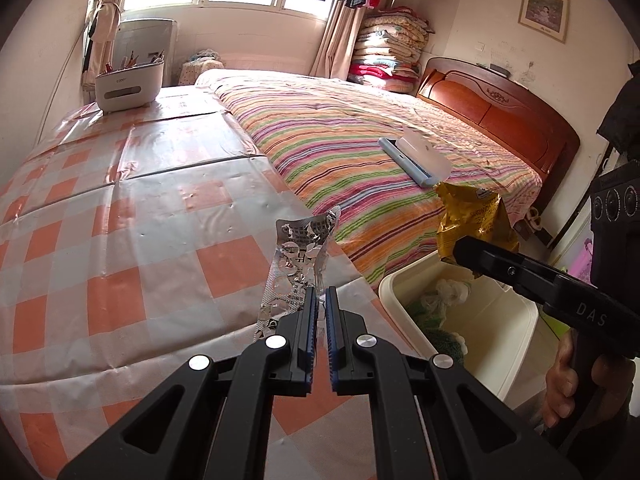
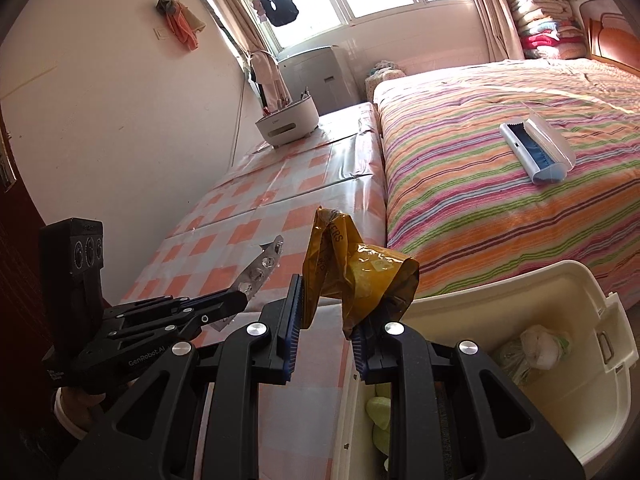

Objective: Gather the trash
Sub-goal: 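Carry the yellow wrapper and blister pack over the cream bin, then open the right tool to drop the wrapper while the left tool drops the blister pack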

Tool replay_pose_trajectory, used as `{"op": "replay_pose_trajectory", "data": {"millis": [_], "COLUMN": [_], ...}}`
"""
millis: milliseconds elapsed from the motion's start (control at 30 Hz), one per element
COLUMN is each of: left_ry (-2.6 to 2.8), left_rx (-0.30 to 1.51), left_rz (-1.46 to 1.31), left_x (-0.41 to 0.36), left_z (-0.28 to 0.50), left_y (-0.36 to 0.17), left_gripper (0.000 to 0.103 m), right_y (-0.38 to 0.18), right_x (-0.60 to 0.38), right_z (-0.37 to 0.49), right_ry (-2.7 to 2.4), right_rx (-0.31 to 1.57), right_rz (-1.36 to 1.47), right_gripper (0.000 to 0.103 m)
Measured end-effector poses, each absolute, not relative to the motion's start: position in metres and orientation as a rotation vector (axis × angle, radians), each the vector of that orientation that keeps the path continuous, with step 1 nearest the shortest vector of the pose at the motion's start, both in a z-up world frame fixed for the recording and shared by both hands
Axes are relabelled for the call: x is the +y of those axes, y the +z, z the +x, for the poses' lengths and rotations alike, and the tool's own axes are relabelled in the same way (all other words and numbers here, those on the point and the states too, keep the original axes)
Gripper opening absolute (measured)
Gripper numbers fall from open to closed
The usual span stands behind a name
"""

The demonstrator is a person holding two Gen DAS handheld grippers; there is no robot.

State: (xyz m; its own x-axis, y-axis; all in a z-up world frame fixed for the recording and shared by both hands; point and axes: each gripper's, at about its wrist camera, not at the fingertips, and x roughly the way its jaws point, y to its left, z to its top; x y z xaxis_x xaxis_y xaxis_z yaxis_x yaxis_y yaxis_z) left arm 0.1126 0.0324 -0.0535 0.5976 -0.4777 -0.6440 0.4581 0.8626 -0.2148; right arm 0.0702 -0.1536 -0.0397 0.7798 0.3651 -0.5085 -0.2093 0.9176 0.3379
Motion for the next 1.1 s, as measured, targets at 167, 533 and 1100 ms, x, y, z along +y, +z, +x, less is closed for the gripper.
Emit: {"op": "replay_pose_trajectory", "data": {"millis": [167,533,1100], "left_ry": [-0.573,-0.639,-0.7], "left_rx": [0.744,0.729,0.714], "left_rz": [-0.013,0.027,0.047], "left_x": [0.018,-0.01,-0.044], "left_z": [0.104,0.086,0.079], "left_y": [-0.05,-0.042,-0.035], "left_gripper": [0.005,0.005,0.005], "right_y": [-0.042,-0.054,-0.055], "right_x": [-0.173,-0.208,-0.24], "right_z": [0.06,0.036,0.015], "right_ry": [0.271,0.171,0.128], "right_rx": [0.585,0.575,0.499], "right_rz": [0.293,0.351,0.473], "right_gripper": [0.025,0.052,0.081]}}
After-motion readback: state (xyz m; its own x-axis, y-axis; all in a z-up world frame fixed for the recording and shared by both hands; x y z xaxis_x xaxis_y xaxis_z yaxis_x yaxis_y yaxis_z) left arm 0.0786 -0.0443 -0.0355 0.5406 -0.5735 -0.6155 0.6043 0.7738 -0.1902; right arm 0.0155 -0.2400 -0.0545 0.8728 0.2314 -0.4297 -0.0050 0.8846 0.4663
